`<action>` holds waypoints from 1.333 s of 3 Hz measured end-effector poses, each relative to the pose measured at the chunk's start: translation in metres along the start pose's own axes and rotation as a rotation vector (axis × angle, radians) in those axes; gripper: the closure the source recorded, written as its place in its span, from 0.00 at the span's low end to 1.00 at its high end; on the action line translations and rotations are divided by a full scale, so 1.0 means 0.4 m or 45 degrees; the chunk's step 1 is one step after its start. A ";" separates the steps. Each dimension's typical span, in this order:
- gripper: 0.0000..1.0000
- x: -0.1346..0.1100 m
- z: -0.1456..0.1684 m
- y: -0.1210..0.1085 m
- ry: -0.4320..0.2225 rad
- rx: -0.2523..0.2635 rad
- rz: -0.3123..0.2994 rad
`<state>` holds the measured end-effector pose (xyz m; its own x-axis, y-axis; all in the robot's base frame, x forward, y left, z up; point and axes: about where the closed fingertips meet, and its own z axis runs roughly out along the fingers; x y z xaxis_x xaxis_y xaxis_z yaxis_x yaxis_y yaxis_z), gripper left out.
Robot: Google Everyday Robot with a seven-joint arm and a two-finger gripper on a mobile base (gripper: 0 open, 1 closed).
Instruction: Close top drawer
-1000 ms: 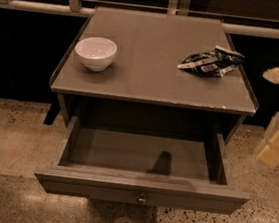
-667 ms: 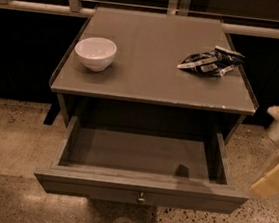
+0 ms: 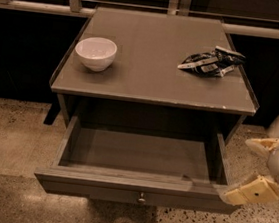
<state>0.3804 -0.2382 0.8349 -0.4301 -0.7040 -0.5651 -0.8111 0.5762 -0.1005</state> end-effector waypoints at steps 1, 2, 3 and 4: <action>0.42 0.000 0.000 0.000 0.000 0.000 -0.001; 0.65 0.000 0.000 0.000 0.000 0.000 -0.001; 0.89 0.014 0.005 0.010 -0.006 0.014 0.001; 1.00 0.098 0.046 0.036 -0.037 0.055 0.084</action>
Offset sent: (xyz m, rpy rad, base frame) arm 0.0000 0.0000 0.0002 -0.0004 0.0001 0.0006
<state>0.3591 -0.2496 0.7962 -0.4694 -0.6520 -0.5954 -0.7634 0.6385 -0.0974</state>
